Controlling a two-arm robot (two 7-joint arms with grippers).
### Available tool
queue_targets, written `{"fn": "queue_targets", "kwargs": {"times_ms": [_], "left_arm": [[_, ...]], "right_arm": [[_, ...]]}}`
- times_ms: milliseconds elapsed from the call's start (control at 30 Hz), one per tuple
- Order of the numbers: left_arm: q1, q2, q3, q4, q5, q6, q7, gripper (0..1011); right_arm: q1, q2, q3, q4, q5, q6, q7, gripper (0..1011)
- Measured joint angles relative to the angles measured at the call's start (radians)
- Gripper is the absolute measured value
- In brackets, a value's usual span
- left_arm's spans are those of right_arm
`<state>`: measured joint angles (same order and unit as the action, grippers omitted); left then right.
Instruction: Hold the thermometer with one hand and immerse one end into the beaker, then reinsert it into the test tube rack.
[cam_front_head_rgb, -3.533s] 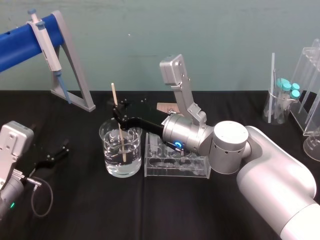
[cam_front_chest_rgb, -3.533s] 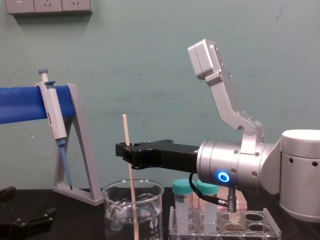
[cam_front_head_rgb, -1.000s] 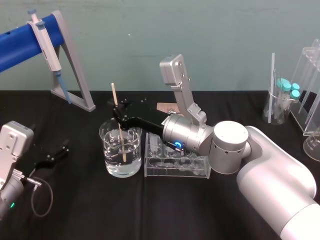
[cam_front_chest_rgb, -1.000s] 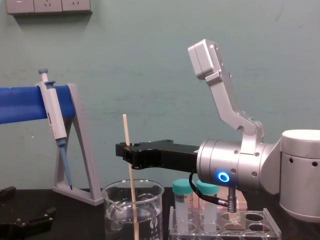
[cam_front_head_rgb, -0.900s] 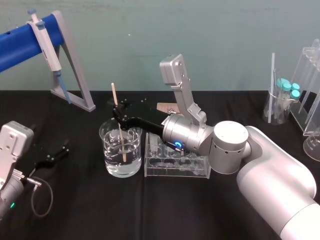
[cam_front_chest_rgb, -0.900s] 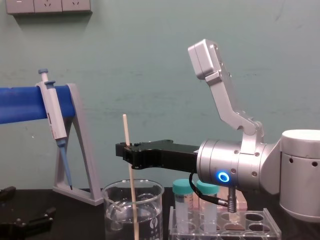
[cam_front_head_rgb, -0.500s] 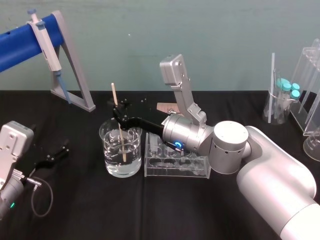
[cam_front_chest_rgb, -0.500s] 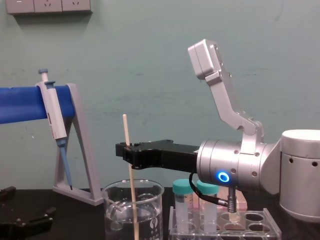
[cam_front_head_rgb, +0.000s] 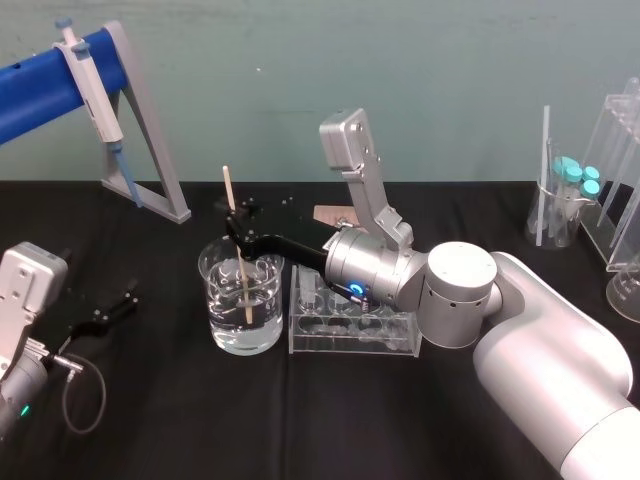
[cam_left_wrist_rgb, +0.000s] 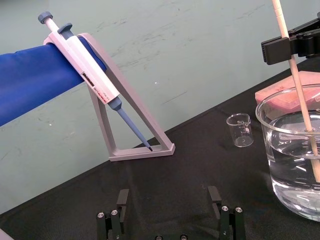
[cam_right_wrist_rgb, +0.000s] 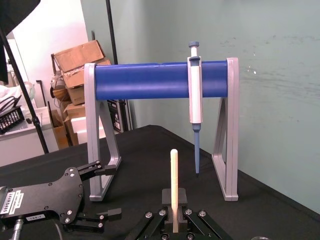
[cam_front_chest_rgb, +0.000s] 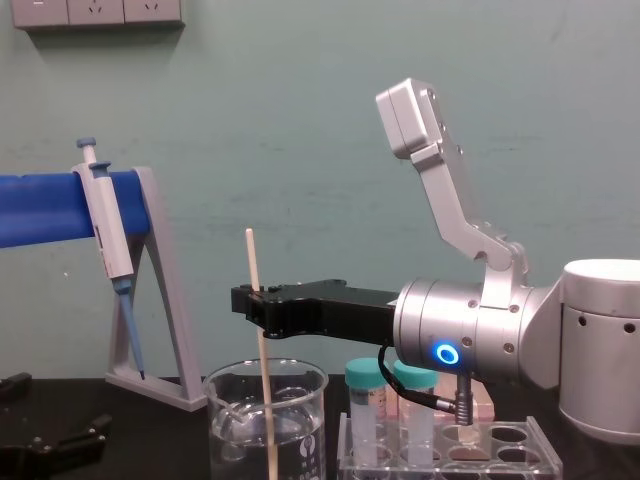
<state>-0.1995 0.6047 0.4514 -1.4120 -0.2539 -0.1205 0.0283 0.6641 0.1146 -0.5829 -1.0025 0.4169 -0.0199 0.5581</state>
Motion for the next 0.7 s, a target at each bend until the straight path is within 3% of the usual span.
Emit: {"fn": "queue_targets", "kwargs": {"times_ms": [700], "left_arm": [[0.000,0.000,0.000,0.000,0.000,0.000,0.000,1004]], "right_arm": [[0.000,0.000,0.000,0.000,0.000,0.000,0.000,48]]}}
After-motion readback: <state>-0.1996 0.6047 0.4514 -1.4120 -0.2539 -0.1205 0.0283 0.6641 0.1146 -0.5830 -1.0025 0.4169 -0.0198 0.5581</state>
